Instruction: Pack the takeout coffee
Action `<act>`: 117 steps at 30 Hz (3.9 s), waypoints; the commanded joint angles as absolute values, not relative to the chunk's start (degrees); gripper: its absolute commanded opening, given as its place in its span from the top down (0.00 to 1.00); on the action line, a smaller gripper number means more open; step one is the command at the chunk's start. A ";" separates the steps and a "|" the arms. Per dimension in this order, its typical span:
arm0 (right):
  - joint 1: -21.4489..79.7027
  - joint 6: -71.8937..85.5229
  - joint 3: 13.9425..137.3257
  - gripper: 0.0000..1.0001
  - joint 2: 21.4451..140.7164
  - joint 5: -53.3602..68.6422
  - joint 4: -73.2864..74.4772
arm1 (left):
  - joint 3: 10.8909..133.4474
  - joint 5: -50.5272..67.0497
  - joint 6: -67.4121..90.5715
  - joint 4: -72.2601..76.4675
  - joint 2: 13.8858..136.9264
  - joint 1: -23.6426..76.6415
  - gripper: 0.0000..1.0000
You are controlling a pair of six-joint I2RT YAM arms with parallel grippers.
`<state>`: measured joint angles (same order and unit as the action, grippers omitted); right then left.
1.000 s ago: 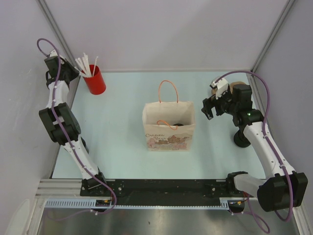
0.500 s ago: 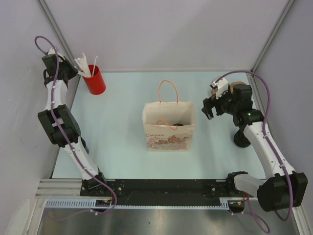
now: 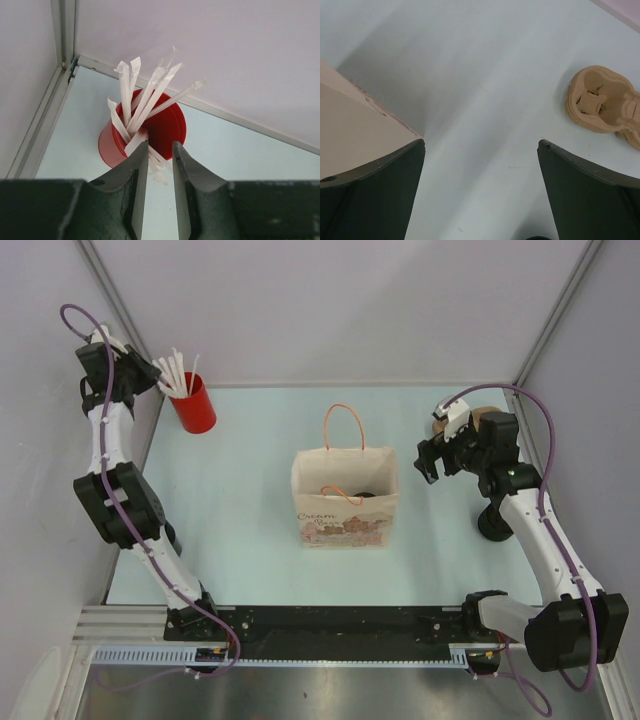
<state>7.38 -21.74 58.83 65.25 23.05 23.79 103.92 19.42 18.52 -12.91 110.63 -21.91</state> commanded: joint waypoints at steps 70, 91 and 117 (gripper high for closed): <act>6.86 -23.03 58.80 0.01 65.13 24.79 23.91 | 99.14 7.91 6.24 -10.81 105.38 -11.43 0.58; 6.94 -23.20 58.80 0.01 65.39 24.70 24.08 | 100.28 8.61 5.45 -15.03 107.40 -11.34 0.59; 7.12 -23.38 58.80 0.01 65.74 24.52 24.17 | 103.18 2.11 2.29 -17.49 111.09 -9.76 0.60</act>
